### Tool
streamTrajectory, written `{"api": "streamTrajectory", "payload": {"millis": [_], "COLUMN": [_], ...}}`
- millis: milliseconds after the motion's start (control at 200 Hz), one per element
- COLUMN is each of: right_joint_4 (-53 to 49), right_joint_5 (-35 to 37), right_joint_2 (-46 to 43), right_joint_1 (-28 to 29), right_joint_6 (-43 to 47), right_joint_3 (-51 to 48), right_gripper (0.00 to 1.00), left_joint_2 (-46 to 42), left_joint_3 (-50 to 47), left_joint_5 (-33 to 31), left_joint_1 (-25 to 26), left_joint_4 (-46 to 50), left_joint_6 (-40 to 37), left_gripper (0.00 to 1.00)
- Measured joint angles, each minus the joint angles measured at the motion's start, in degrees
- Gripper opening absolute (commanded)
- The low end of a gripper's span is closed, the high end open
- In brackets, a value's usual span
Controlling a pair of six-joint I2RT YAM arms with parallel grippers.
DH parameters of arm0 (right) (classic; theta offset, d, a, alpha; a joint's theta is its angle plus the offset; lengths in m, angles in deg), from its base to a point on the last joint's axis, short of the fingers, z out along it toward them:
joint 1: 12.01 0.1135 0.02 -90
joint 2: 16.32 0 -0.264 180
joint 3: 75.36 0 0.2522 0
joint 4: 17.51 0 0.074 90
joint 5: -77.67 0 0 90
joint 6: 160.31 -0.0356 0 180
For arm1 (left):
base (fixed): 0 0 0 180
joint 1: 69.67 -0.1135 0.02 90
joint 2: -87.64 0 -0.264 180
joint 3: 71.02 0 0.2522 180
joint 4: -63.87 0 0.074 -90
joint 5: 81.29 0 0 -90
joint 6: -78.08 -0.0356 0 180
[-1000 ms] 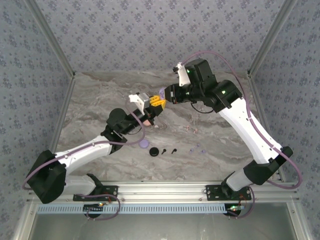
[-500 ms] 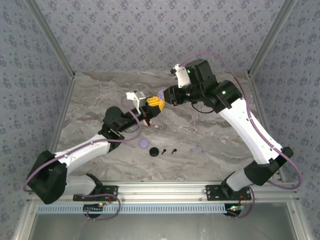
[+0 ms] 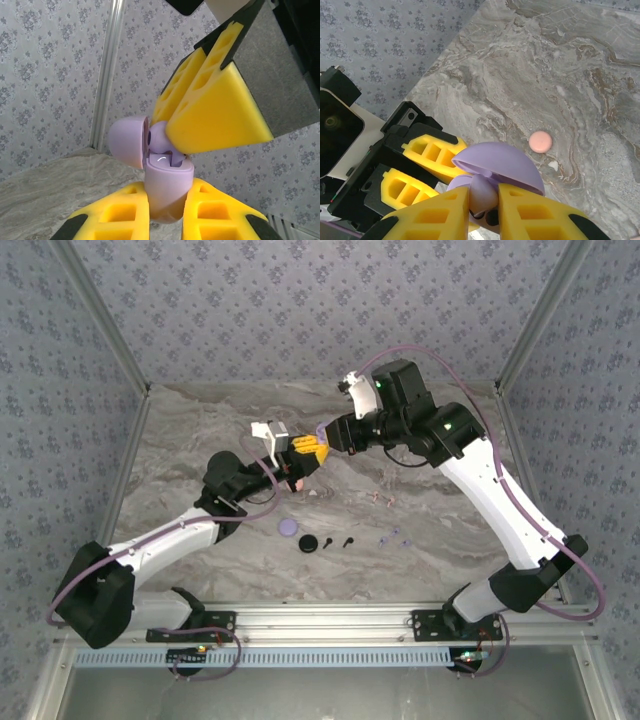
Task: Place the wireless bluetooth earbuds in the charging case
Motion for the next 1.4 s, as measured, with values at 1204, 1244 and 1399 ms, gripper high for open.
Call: {"api": "streamTrajectory", "payload": {"millis": [1204,1244,1399], "right_joint_4": [1.14,1.14,0.96], "right_joint_5": [0.20,0.59,2.43], "right_joint_2": [-0.44,-0.44,-0.44], "right_joint_1": [1.27,1.42,2.36], "right_joint_6": [1.05,1.16,1.97], "right_joint_3": [-0.26,-0.24,0.31], "right_gripper": [0.53,0.54,0.57], "left_joint_2": [1.99,2.01,2.12], "left_joint_3": [0.00,0.00,0.00], "left_joint_5": [0.61,0.59,0.59], "left_joint_1": [-0.28,-0.28,-0.28], "left_joint_4": [-2.99,-3.06,-3.63], "left_joint_6": [2.69,2.82,2.99], "left_gripper": [0.00,0.00,0.00]}}
